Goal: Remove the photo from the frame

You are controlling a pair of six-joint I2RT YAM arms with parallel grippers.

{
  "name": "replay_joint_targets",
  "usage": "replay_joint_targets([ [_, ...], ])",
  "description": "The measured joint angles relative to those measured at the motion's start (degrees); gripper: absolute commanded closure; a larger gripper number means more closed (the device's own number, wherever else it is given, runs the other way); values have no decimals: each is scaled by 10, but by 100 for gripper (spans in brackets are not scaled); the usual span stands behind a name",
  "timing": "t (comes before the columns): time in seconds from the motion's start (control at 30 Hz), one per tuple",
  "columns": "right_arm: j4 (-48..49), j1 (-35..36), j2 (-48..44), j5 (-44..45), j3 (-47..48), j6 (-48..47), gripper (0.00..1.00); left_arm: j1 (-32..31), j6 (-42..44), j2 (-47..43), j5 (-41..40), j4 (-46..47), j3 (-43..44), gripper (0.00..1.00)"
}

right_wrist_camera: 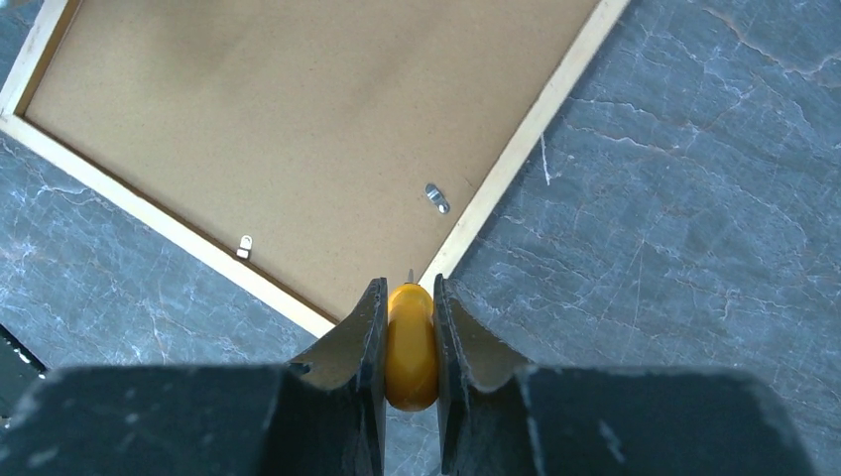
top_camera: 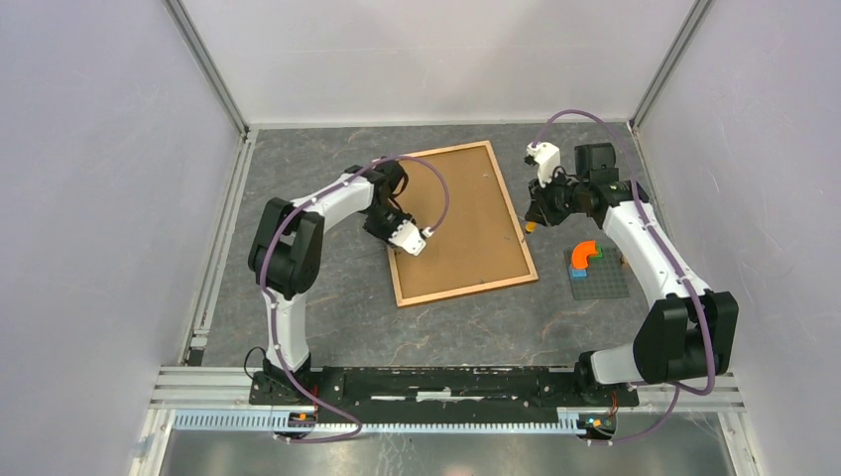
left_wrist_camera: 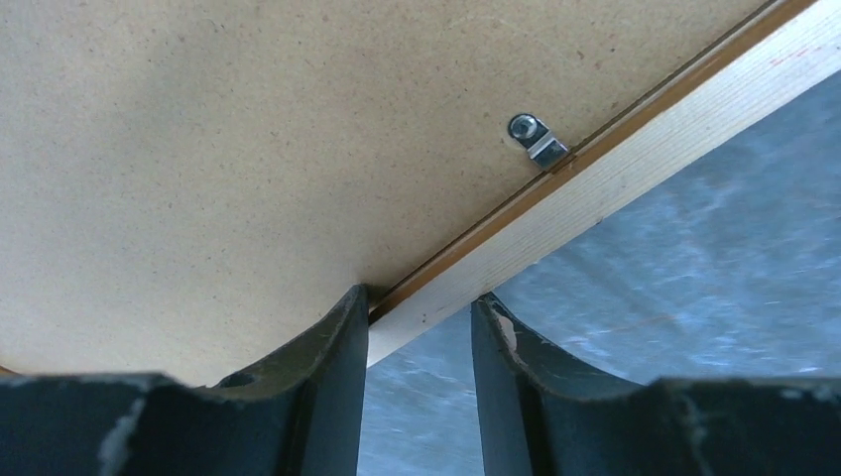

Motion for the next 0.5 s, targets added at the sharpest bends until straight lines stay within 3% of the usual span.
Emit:
replay_joint_targets([
  [0.2,0,0,26,-9,13,-1,100,1,-100,-76,-7,6,-104,70],
  [0.5,-1,0,54,-15,54,-5,100,-16,-413,-211,-6,47,-269,72],
])
